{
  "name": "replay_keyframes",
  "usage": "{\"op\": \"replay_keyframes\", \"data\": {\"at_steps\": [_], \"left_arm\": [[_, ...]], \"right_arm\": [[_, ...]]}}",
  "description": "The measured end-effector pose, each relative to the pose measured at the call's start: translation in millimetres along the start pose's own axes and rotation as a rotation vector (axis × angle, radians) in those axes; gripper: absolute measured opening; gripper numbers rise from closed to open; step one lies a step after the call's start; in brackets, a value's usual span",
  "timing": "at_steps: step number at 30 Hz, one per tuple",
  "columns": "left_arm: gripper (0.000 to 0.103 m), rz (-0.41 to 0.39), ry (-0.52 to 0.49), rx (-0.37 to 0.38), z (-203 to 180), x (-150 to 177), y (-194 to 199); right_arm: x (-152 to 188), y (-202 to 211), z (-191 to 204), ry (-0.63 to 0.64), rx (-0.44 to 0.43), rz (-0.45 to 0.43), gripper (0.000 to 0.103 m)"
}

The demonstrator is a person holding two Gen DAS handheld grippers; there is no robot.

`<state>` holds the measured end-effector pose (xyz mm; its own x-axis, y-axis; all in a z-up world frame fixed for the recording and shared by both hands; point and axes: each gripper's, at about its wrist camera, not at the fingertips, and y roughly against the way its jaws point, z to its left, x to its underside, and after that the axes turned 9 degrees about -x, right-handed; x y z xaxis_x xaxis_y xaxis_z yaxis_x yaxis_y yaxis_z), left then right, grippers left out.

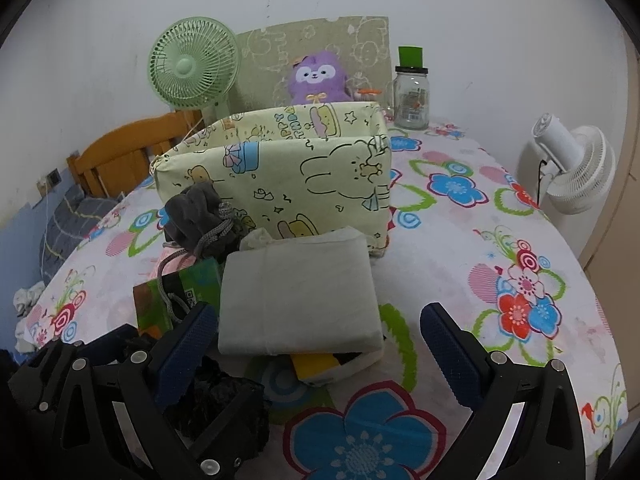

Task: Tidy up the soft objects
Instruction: 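Reach both grippers down to the black cloth and white towel pile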

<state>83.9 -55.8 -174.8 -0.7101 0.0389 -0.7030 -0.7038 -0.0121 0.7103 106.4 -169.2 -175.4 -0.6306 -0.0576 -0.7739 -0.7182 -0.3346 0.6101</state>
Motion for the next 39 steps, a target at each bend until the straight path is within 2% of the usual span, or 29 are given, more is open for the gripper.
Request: {"op": "replay_keyframes", "data": {"at_steps": [7, 18, 24, 26, 36, 39], "left_arm": [[0.082, 0.005, -0.006, 0.015, 8, -3, -5], [0.066, -0.022, -0.008, 0.027, 12, -7, 0], [0.053, -0.027, -0.002, 0.031, 13, -7, 6], [0.046, -0.031, -0.001, 0.03, 13, -7, 8], [0.031, -0.042, 0.008, 0.035, 14, -6, 17], [0.023, -0.045, 0.007, 0.032, 14, -4, 18]], "right_arm": [[-1, -17, 5, 0.008, 0.007, 0.047, 0.096], [-3, -20, 3, -0.022, 0.028, 0.036, 0.066], [-4, -13, 4, -0.03, 0.029, 0.02, 0.051], [-4, -10, 5, -0.032, 0.027, 0.014, 0.05], [-3, 5, 11, -0.029, 0.026, -0.017, 0.048], [-2, 9, 13, -0.028, 0.024, -0.024, 0.048]]}}
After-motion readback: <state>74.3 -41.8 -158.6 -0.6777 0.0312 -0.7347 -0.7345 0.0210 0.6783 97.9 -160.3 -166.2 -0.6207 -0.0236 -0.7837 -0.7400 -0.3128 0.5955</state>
